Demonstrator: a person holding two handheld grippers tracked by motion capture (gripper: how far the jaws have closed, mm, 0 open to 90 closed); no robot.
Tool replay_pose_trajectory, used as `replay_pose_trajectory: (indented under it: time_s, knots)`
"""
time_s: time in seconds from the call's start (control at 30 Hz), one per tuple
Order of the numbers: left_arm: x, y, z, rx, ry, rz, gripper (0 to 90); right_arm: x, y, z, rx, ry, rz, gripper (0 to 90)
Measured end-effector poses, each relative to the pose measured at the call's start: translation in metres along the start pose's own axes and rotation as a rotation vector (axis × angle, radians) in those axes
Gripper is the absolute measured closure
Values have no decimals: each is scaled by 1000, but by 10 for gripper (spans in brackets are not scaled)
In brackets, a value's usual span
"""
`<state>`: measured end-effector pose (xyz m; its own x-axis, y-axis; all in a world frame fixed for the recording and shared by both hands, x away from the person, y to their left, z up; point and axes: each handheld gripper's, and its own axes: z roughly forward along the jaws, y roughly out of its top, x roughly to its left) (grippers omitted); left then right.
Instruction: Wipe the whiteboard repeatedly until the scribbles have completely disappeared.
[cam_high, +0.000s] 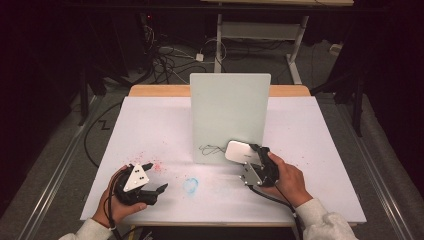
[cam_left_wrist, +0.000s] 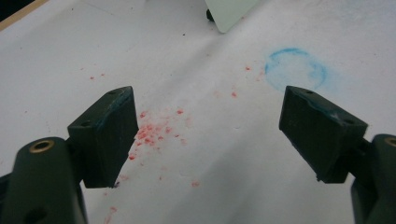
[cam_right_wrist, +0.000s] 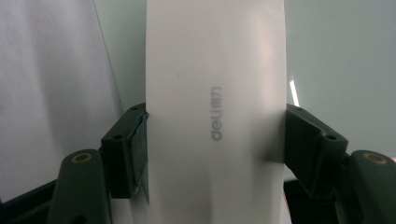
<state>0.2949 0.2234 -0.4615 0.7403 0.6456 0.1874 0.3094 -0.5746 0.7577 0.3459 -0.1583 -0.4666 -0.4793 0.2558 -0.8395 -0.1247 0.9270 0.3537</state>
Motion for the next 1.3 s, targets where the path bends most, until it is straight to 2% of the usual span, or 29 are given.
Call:
replay_pose_trajectory:
  time_s: [0.17, 0.23, 0.3, 0.43, 0.63, 0.87, 1.13, 1.3]
  knots:
    - [1, 0, 0, -7, 6, 11, 187, -1, -11, -3, 18, -13, 9, 312]
    - [0, 0, 0, -1, 0, 1, 187, -1, -14, -4, 18, -13, 14, 312]
    - [1, 0, -1, -7, 5, 11, 187, 0, -15, -4, 22, -19, 17, 312]
    - [1, 1, -1, -7, 4, 10, 188, 1, -14, -4, 18, -21, 49, 312]
    - [0, 0, 0, 1, -2, 3, 189, 3, -12, -2, 11, -30, 66, 312]
    - [0, 1, 0, -2, 3, 14, 188, 8, 4, 4, -1, -39, 26, 312]
    - [0, 1, 1, 5, -4, 3, 189, 24, 31, 14, -4, -74, -38, 312]
    - [-1, 1, 1, 6, -5, 3, 189, 30, 47, 20, -29, -78, -47, 312]
